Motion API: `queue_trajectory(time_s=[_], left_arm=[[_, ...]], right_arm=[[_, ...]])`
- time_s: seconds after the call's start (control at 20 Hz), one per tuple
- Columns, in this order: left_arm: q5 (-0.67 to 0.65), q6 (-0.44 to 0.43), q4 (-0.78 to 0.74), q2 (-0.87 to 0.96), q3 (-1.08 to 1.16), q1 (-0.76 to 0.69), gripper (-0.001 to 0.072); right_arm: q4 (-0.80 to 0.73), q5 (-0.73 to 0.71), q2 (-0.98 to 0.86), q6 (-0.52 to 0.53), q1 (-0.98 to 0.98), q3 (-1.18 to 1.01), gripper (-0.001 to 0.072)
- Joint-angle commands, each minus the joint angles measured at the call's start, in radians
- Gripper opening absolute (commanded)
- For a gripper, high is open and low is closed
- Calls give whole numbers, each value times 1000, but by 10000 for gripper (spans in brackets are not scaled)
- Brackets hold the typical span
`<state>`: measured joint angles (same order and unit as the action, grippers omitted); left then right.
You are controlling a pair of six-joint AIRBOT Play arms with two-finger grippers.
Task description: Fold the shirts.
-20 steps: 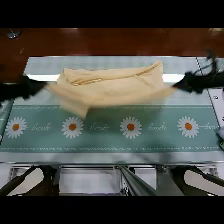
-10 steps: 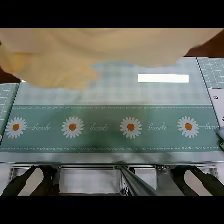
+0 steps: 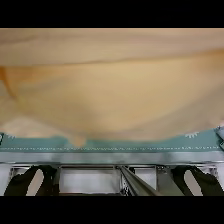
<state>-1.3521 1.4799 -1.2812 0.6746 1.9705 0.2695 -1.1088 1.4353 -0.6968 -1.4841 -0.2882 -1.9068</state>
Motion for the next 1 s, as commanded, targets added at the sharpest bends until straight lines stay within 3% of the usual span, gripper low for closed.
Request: queue_trajectory(time_s=[0.0, 0.25, 0.45, 0.75, 0.85, 0.95], left_arm=[[-77, 36, -167, -26, -97, -138, 21], [-37, 37, -159, 60, -399, -146, 22], [218, 100, -136, 210, -628, -148, 22], [539, 124, 32, 592, -681, -166, 22], [645, 154, 84, 706, -681, -165, 22], [732, 195, 141, 787, -681, -166, 22]], right_arm=[[-26, 70, 14, -29, 11, 89, 24], [105, 49, -124, 33, 11, 337, 24], [265, -151, -336, 166, 12, 544, 24], [414, -465, -788, 258, 109, 531, 23], [416, -529, -937, 208, 124, 429, 23], [415, -508, -1078, 147, 123, 279, 23]])
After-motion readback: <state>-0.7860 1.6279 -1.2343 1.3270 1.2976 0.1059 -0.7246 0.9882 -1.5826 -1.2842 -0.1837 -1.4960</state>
